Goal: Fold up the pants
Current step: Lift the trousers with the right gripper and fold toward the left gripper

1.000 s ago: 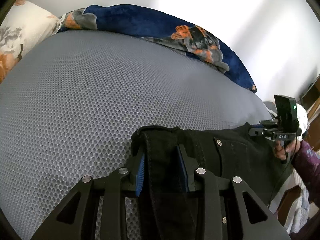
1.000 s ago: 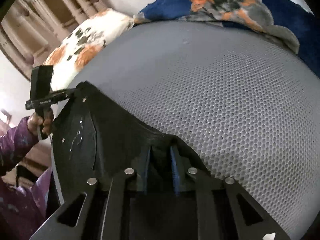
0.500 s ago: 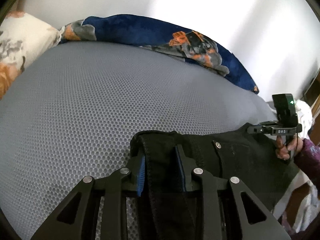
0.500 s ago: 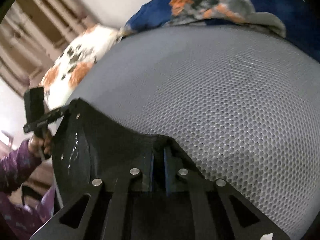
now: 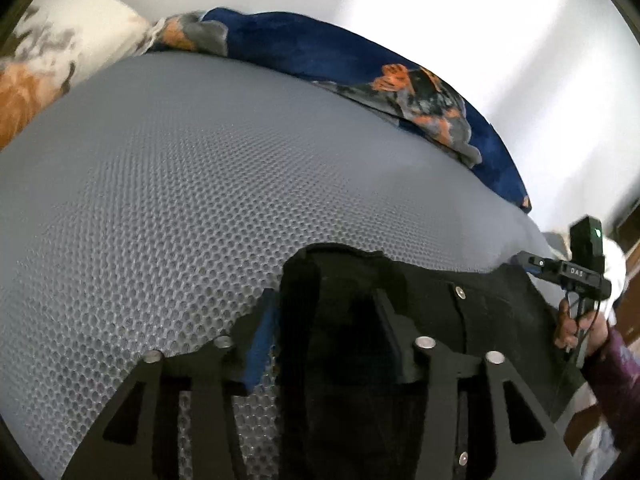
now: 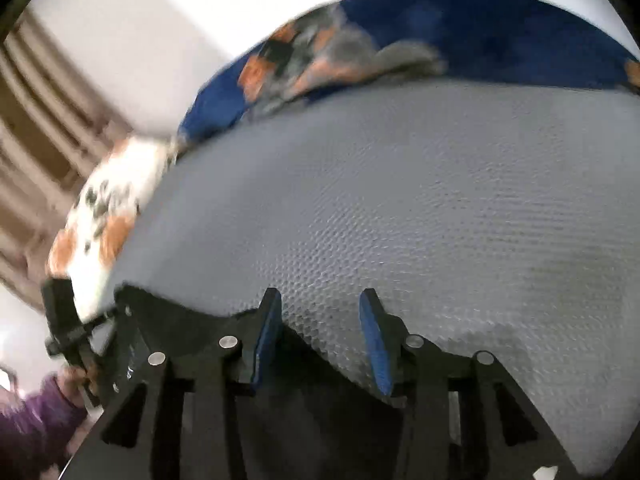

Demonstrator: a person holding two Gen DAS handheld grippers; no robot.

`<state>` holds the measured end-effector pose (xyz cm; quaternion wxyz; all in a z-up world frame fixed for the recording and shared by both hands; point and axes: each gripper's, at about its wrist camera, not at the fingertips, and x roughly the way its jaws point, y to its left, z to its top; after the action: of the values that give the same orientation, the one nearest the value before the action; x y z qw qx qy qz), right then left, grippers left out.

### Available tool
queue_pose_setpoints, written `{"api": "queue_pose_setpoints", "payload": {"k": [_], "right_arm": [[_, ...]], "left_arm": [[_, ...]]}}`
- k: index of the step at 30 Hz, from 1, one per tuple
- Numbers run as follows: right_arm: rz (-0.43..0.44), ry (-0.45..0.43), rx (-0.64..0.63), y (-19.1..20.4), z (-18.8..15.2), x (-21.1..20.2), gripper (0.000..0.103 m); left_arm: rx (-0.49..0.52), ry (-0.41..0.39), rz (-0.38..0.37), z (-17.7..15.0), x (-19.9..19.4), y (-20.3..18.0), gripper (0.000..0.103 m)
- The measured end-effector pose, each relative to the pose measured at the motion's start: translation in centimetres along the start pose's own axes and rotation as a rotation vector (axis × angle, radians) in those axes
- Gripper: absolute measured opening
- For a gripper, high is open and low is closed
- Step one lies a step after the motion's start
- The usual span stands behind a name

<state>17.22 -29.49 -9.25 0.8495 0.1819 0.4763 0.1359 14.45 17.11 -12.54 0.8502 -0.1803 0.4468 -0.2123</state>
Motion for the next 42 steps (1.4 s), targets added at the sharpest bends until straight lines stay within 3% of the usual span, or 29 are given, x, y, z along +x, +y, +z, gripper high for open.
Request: {"api": "queue_pose_setpoints", "payload": {"k": [3,6,7,9,12,17,20,21,24,27,30,35,37,39,40,42], "right_arm": [[0.067,0.001,-0.038,2.2,-1.7,-1.9,0.039],[-0.011,0.083,-0.092,3.6,-3.8,-0.7,0.038],[-0.027,0.101,-0.058,2.8,-4.5,-0.4,0.03],[-0.031,0.075,0.026,1.3,-5.2,-1.2,0.019],[-0.089,-0.004,0.187,-1.2,-6.6,-4.9,0.027],[0.01,-0.114,0.157,0.7,-12.4,-11.3,0.027],[-0.174,-0.053,0.055,1.9,-17.1,-11.6,0.027],[-0.215,-0.003,0.049,1.4,-18.3,-11.2,0.019],[-0.213,-0.065,0.108,0.9,-19.0,-13.8,0.022],[-0.245,-0.21,0.125,0.5,-19.1,-17.0,0.022],[-0.292,-0.269,0.184,-2.5,-19.2,-18.8,0.023],[-0.357,-0.316,0.316,-10.7,-22.3,-22.3,0.023],[-0.321,-0.348,0.415,-14.7,-24.3,-24.3,0.01],[-0.333,-0.376,0.496,-17.4,-25.4,-26.5,0.007],[-0.363,-0.39,0.511,-18.0,-25.4,-27.6,0.016],[-0.341,-0.451,0.511,-18.2,-24.5,-29.7,0.016]], "left_arm": [[-0.009,-0.01,-0.006,-0.2,0.0,0.2,0.054],[0.002,-0.015,0.003,-0.2,0.1,0.1,0.055],[-0.002,-0.016,0.001,-0.2,0.1,0.1,0.055],[-0.004,-0.019,0.003,-0.1,0.2,0.1,0.056],[0.006,-0.023,0.029,-0.6,-0.2,0.0,0.058],[-0.011,-0.058,0.026,-0.3,-1.8,-0.1,0.062],[-0.059,-0.096,0.029,0.2,-3.1,-0.2,0.062],[-0.073,-0.121,0.032,0.3,-3.8,-0.3,0.062],[-0.057,-0.151,0.131,0.5,-5.0,-1.3,0.065],[-0.007,-0.165,0.175,0.1,-5.7,-3.5,0.065],[0.067,-0.115,0.156,-0.9,-5.0,-6.9,0.068],[0.222,-0.038,0.154,-3.9,-2.2,-12.3,0.069],[0.288,0.013,0.184,-4.9,-0.8,-13.7,0.069],[0.301,0.068,0.179,-5.5,0.2,-14.2,0.069],[0.295,0.078,0.176,-5.6,0.3,-14.4,0.069],[0.285,0.059,0.175,-5.7,-0.1,-15.0,0.069]]}}
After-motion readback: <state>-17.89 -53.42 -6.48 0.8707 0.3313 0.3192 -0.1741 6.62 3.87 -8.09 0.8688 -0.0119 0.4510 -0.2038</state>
